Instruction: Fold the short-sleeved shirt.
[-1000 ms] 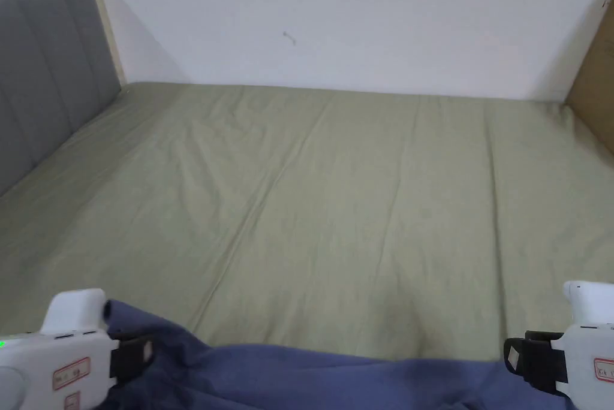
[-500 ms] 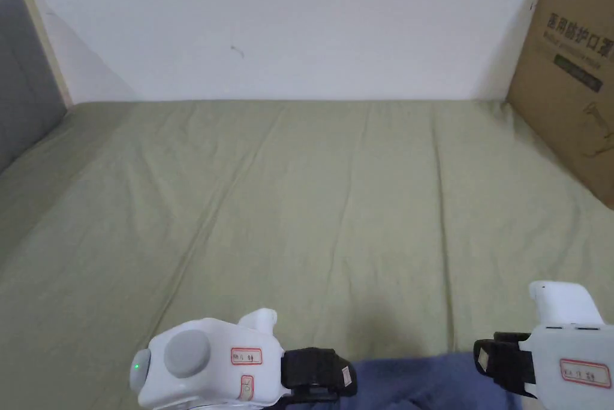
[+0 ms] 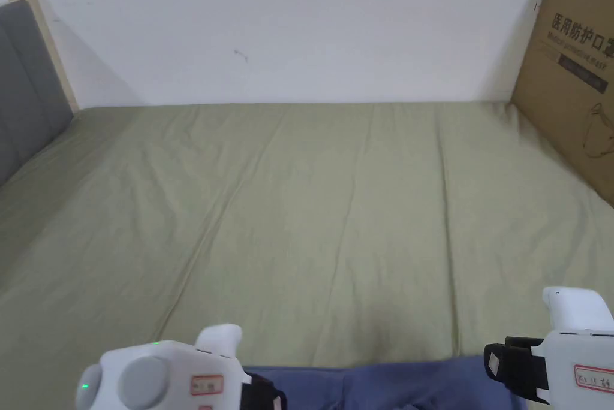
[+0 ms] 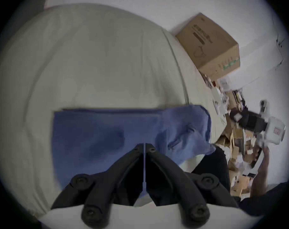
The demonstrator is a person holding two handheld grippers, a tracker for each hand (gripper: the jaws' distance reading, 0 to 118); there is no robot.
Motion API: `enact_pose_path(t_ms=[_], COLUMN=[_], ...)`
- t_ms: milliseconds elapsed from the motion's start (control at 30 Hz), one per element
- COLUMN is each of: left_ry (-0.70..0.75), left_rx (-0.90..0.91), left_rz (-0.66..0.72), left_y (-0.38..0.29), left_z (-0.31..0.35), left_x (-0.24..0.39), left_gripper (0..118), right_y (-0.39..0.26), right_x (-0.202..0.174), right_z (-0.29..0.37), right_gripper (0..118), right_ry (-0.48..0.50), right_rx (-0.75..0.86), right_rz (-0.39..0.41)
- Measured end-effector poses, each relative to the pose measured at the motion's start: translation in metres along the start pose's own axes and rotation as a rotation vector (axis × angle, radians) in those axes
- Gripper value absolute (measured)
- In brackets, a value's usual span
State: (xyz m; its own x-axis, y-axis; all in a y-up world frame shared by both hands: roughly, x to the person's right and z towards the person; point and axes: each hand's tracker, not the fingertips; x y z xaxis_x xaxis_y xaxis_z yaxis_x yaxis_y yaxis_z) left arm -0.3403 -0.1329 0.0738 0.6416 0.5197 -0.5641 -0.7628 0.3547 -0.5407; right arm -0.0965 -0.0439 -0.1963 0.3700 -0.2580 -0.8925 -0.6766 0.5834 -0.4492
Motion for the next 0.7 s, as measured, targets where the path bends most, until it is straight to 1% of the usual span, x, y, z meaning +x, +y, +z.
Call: enact_pose_path(t_ms=[133,200,267,300,400,433,533,567,600,700], left_ry=[0.011,0.023,-0.008,-0.074,-0.351,-0.405,-0.404,-0.408,-0.4,-0.417], left_rx=[-0.165,-0.146,-0.114,-0.097,-0.103,-0.106,-0.039,-0.003,0.038,0.154], left_rz=[-0.047,-0.07,-0.068,-0.047,0.036,0.05,0.037,0.052,0.096,0.292], left_y=[-0.015,-0.016,-0.013,-0.01,-0.005,-0.012,-0.012,-0.006,-0.004,-0.006], left_z=[-0.05,-0.061,-0.053,-0.054,-0.038,-0.026,0.0,0.002,0.012,0.048], left_x=[0.02,0.021,0.02,0.016,0.004,0.02,0.008,-0.016,-0.033,-0.093], left_gripper=[2,2,2,2,2,2,2,2,2,3], right_y=[-0.002,-0.002,-0.003,-0.003,-0.002,-0.002,-0.002,-0.003,-0.002,-0.001], right_x=[0.002,0.004,0.005,0.005,0.006,0.006,0.006,0.005,0.003,0.0], right_z=[0.004,0.006,0.009,0.01,0.009,0.009,0.007,0.008,0.008,0.01], right_gripper=[0,0,0,0,0,0,0,0,0,0], right_ry=[-0.014,-0.019,-0.026,-0.027,-0.023,-0.024,-0.026,-0.025,-0.021,-0.015], right_rx=[-0.007,-0.005,-0.001,0.0,0.005,0.004,0.001,0.005,0.009,0.006], right_rz=[0.005,0.002,0.002,0.001,-0.006,-0.009,-0.012,-0.01,-0.005,0.004])
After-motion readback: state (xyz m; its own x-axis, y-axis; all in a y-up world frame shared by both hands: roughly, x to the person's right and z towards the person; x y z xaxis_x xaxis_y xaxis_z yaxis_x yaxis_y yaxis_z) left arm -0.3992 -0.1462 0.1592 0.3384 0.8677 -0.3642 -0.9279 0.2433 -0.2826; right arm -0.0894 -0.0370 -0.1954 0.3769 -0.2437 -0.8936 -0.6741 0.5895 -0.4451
